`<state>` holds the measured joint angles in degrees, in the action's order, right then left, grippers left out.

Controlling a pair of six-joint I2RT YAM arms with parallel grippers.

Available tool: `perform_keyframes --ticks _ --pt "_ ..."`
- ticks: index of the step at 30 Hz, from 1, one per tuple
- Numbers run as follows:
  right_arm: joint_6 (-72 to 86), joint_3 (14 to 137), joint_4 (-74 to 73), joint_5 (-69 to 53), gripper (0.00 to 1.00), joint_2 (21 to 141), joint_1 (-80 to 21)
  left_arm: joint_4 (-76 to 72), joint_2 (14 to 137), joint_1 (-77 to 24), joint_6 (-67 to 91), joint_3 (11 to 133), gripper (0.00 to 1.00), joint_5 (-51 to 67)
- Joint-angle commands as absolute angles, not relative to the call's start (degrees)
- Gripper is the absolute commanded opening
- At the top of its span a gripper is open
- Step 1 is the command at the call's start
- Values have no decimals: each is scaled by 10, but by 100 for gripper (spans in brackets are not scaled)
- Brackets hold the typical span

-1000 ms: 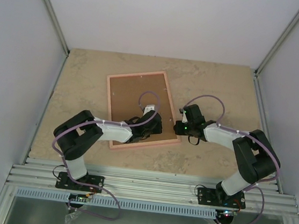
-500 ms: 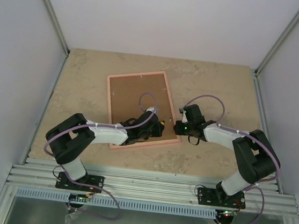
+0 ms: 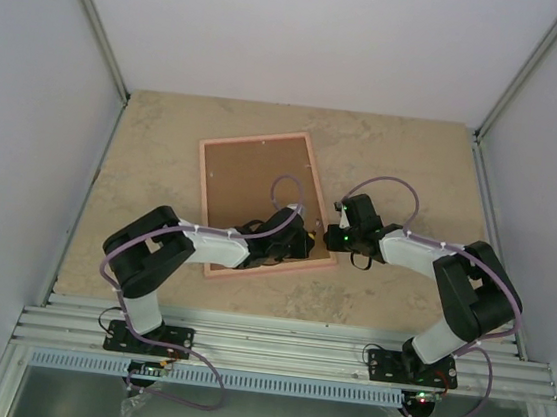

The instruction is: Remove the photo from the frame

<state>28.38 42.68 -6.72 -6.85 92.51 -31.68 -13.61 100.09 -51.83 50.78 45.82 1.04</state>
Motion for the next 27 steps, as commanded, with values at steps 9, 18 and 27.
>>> perform_keyframes --ticks 9,18,27 --pt "286 418 -85 -84 10 946 -319 -113 986 -522 534 452 0 -54" --pt "287 418 -86 -81 10 946 -319 -112 968 -522 541 438 0 -62" --pt "288 418 -87 -78 10 945 -319 -121 937 -523 532 426 0 -40"
